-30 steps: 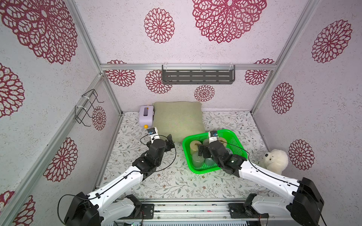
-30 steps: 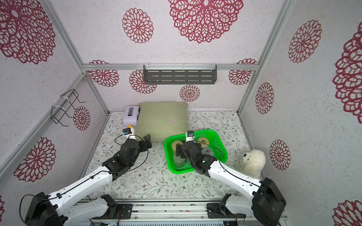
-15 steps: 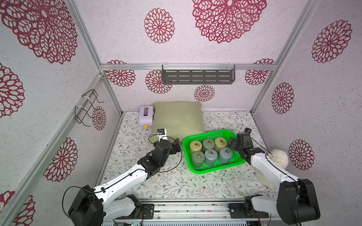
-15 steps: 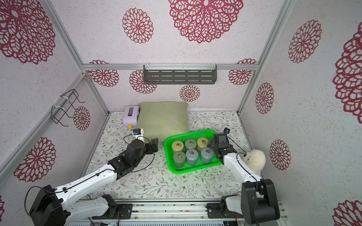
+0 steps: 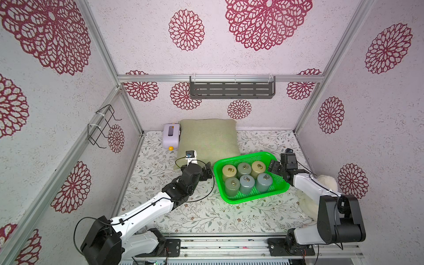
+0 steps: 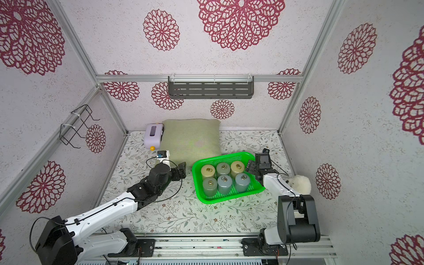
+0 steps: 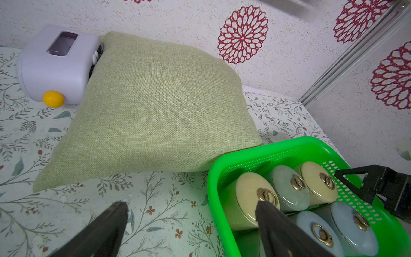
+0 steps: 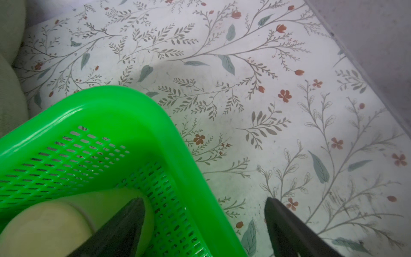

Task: Take the tea canister out of the basket
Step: Move the basket to the center of the board.

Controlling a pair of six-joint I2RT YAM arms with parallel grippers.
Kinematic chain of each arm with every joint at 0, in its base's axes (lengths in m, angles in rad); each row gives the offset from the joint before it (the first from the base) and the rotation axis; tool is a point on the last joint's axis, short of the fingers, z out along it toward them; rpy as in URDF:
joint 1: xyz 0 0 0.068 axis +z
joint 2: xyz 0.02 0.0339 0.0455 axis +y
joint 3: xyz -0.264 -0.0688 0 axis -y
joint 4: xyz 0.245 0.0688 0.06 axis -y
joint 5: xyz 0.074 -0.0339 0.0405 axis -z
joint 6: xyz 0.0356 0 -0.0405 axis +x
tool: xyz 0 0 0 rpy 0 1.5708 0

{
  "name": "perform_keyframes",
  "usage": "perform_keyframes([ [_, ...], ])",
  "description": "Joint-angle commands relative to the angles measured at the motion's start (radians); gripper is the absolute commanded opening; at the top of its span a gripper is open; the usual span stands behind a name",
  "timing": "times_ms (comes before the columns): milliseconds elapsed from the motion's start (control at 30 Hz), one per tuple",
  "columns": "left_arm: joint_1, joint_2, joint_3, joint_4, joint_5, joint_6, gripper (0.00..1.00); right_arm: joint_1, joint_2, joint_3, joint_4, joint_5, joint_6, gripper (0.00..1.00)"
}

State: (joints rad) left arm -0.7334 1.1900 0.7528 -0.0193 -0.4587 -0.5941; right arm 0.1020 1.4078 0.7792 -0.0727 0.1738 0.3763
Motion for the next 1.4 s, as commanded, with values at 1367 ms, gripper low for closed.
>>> perform_keyframes([
  [1367,-0.012,-0.028,0.063,-0.092,-0.09,-0.012,0.98,0.536,-0.182,-0.059,-0.004,0.045,0.19,0.99],
])
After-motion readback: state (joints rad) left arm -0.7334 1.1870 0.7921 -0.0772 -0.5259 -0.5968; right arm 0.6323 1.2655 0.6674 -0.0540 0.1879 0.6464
